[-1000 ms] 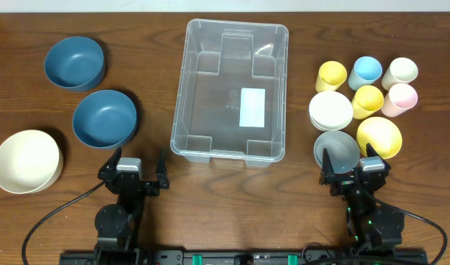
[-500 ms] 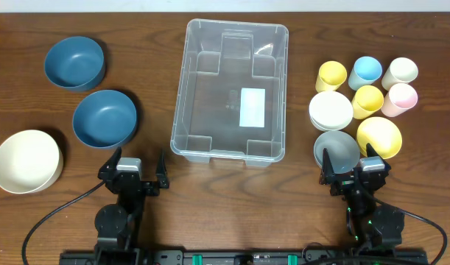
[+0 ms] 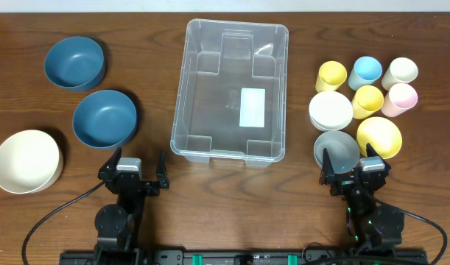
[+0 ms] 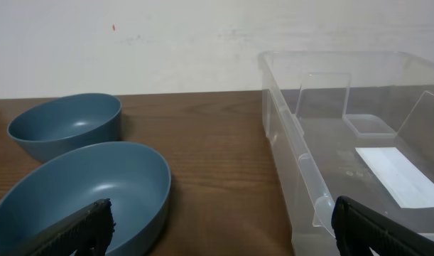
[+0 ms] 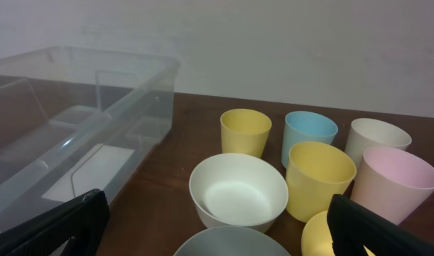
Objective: Pack container
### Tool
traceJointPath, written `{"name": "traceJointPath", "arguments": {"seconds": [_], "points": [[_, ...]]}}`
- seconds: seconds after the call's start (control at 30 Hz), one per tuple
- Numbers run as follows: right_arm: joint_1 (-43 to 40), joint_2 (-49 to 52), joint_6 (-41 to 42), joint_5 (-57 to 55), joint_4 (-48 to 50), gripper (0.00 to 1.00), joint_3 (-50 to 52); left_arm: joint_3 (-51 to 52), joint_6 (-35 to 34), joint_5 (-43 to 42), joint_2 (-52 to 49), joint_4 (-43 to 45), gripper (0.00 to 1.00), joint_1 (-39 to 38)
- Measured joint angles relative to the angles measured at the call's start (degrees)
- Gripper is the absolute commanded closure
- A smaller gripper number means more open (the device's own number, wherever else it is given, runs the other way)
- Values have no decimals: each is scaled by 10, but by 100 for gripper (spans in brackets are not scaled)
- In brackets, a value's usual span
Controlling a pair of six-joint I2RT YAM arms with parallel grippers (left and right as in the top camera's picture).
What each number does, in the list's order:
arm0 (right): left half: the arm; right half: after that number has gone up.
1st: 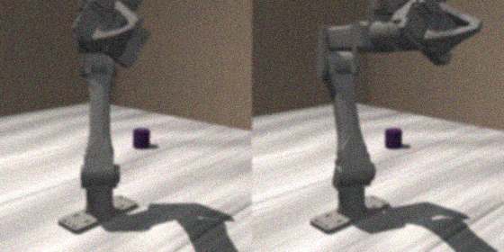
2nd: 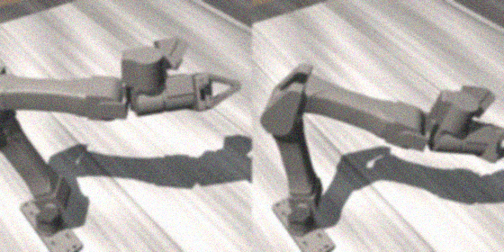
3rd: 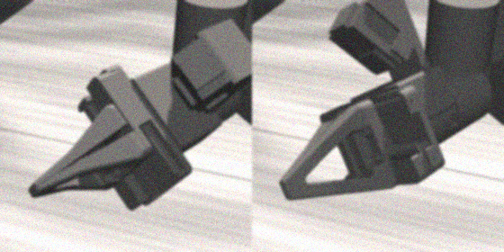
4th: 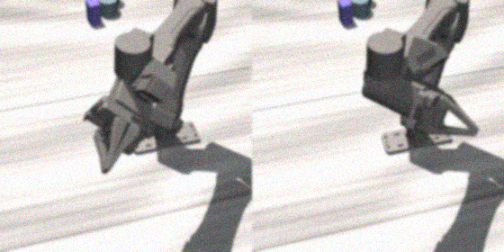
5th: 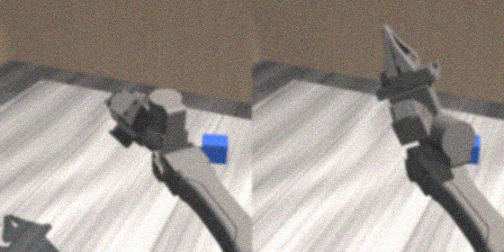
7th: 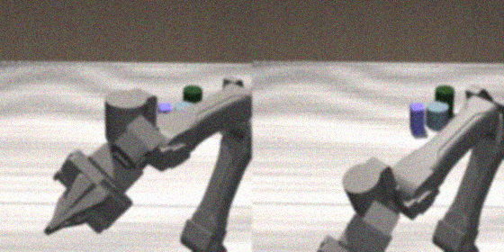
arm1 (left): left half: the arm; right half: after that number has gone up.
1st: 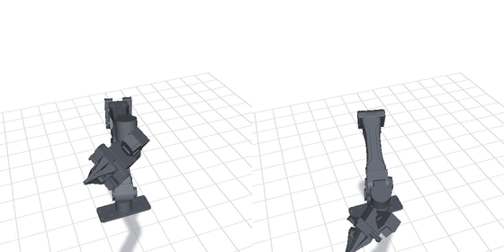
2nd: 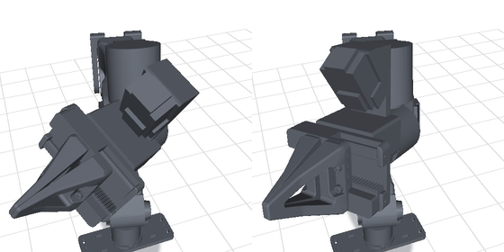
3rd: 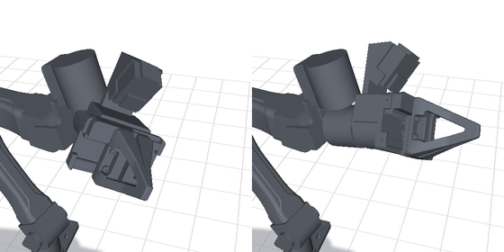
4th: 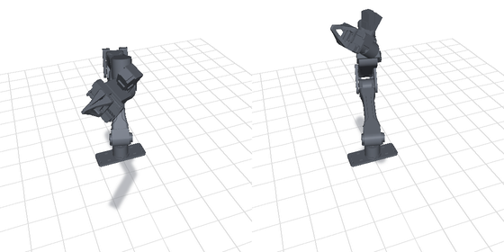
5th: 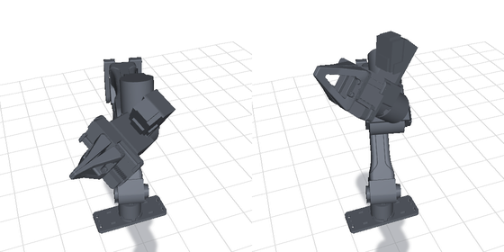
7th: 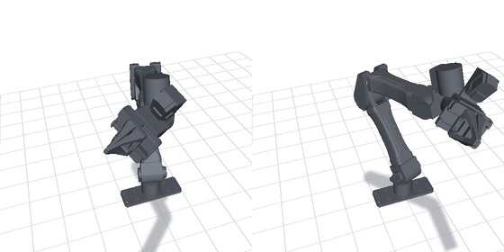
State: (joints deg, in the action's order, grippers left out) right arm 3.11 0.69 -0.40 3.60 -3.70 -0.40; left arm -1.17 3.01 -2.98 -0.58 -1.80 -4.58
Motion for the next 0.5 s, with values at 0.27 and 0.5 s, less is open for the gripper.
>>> {"name": "traceJointPath", "arguments": {"seconds": [0.27,0.5], "points": [[0,0,0,0,1,1,0,0,0,0,0,0,2,0],[0,0,17,31,10,1,0,0,-2,0,0,0,2,0]]}}
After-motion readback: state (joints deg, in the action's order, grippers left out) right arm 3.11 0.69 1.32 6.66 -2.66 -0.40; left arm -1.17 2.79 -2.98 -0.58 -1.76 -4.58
